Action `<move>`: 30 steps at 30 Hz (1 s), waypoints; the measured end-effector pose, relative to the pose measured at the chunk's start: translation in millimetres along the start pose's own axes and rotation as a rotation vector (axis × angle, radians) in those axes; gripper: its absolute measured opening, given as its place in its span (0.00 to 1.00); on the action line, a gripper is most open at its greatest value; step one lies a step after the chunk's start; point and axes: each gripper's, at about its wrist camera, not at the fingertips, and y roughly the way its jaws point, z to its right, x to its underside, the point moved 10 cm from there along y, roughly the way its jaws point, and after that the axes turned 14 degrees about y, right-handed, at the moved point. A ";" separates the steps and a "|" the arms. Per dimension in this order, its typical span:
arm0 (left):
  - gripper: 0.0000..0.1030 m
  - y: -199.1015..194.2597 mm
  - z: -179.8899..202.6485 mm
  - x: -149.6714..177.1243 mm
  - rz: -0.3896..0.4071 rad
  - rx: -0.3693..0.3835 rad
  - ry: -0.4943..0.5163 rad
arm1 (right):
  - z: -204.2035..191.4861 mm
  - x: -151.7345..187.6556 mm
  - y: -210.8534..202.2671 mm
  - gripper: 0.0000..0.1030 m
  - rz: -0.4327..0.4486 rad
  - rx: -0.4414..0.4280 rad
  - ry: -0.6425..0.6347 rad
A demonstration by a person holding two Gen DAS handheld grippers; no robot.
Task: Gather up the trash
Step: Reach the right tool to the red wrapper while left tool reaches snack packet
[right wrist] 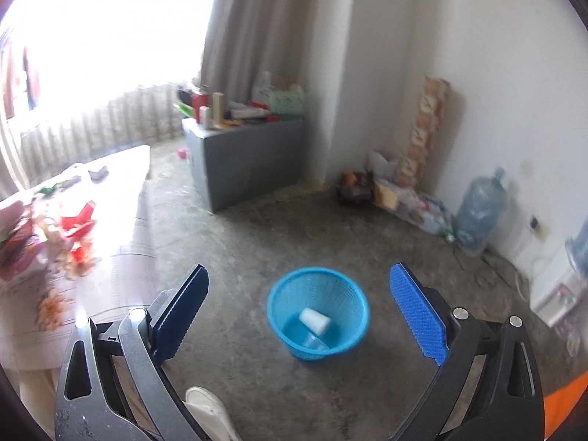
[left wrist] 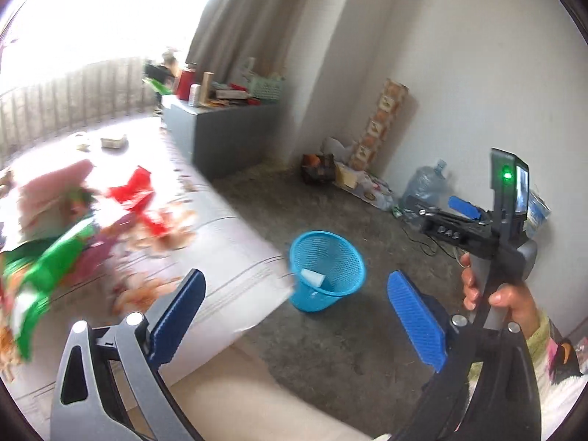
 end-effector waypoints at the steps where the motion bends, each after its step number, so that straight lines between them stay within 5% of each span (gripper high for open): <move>1: 0.95 -9.4 -8.2 5.7 0.010 -0.022 -0.019 | -7.5 -0.4 -4.0 0.92 0.006 -0.061 0.005; 4: 0.95 -37.3 -41.7 31.3 0.042 -0.038 -0.133 | -28.6 -5.3 -12.9 0.92 0.021 -0.230 0.063; 7: 0.95 -68.0 -85.1 62.2 0.094 -0.104 -0.296 | -52.8 -8.1 -13.4 0.92 0.004 -0.303 0.062; 15: 0.94 -139.9 -184.1 105.1 0.219 -0.328 -0.522 | -122.7 5.1 -3.1 0.92 -0.238 -0.517 0.113; 19: 0.94 -154.6 -230.2 109.4 0.218 -0.483 -0.458 | -153.6 21.0 -3.3 0.91 -0.364 -0.606 0.155; 22: 0.94 -148.9 -262.4 115.1 0.136 -0.618 -0.346 | -171.2 35.2 0.8 0.87 -0.459 -0.640 0.186; 30: 0.84 -103.0 -314.5 120.2 0.016 -0.706 -0.173 | -204.0 45.6 37.9 0.82 -0.611 -0.617 0.218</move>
